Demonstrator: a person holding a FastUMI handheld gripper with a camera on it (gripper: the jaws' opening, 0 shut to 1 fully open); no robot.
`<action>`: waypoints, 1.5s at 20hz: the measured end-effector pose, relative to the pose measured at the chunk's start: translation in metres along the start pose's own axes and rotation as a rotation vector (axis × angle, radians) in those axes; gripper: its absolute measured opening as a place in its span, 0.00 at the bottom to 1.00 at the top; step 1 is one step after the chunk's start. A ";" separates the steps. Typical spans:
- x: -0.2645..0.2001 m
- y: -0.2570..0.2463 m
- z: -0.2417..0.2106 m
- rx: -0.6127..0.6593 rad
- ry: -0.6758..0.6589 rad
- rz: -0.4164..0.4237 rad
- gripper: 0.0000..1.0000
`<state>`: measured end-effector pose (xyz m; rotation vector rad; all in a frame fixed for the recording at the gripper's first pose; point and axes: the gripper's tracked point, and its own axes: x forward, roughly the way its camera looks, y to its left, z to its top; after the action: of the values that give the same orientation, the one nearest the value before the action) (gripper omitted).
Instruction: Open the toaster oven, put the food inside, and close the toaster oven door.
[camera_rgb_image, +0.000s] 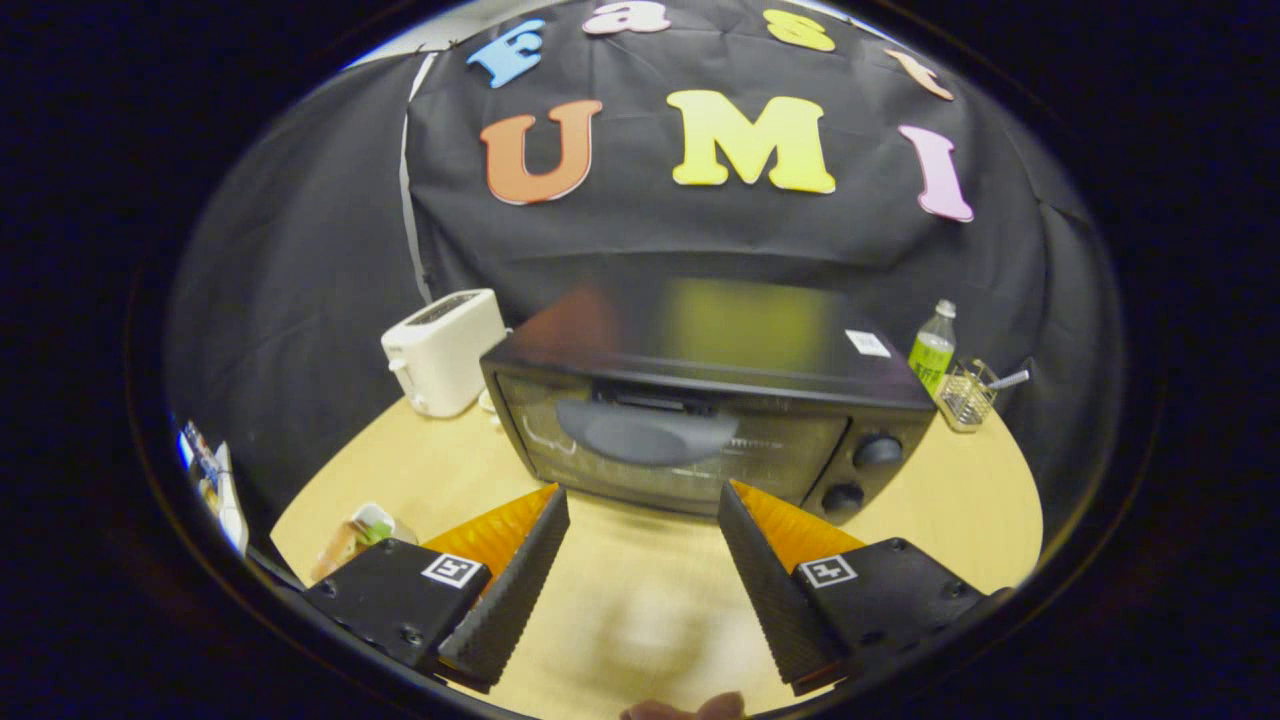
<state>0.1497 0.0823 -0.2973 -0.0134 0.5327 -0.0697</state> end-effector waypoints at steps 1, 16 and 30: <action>0.009 0.001 0.006 0.006 0.002 -0.007 0.99; 0.042 0.000 0.033 0.049 -0.056 -0.135 0.99; -0.009 0.017 -0.052 0.011 0.011 -0.122 0.99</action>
<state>0.1166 0.1006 -0.3376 -0.0352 0.5422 -0.1916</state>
